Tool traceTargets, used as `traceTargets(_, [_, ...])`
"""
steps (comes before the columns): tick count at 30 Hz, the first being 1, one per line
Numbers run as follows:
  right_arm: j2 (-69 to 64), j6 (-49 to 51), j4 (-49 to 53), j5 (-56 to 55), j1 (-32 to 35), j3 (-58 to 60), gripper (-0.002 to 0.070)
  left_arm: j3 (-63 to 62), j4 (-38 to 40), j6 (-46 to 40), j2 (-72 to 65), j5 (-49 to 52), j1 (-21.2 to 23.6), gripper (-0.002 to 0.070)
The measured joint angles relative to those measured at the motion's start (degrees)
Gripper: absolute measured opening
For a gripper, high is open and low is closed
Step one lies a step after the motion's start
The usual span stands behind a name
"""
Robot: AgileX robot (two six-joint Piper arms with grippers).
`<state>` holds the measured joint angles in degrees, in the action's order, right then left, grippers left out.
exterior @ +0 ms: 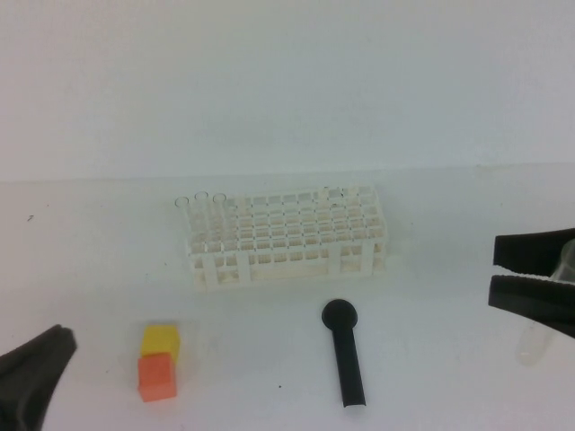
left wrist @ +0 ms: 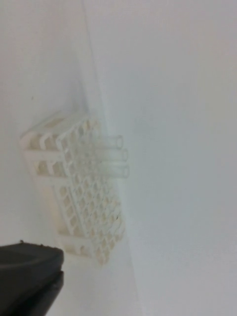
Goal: Place the test tubes
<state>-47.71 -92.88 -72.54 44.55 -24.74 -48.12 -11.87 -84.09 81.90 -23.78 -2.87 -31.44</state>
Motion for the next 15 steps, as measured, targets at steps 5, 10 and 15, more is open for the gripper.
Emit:
traceTargets(5, [0.0, -0.7, 0.0, -0.1, 0.0, 0.0, 0.0113, 5.0, 0.0, 0.0, 10.0, 0.3, 7.9, -0.0001])
traceTargets(10, [-0.9, -0.8, 0.0, -0.9, 0.0, 0.0, 0.0113, 10.1, 0.0, 0.0, 17.2, 0.3, 14.8, -0.0001])
traceTargets(15, [-3.5, -0.9, 0.0, -1.3, 0.0, 0.0, 0.0113, 12.0, -0.3, 0.0, 21.0, 0.6, 19.1, -0.0001])
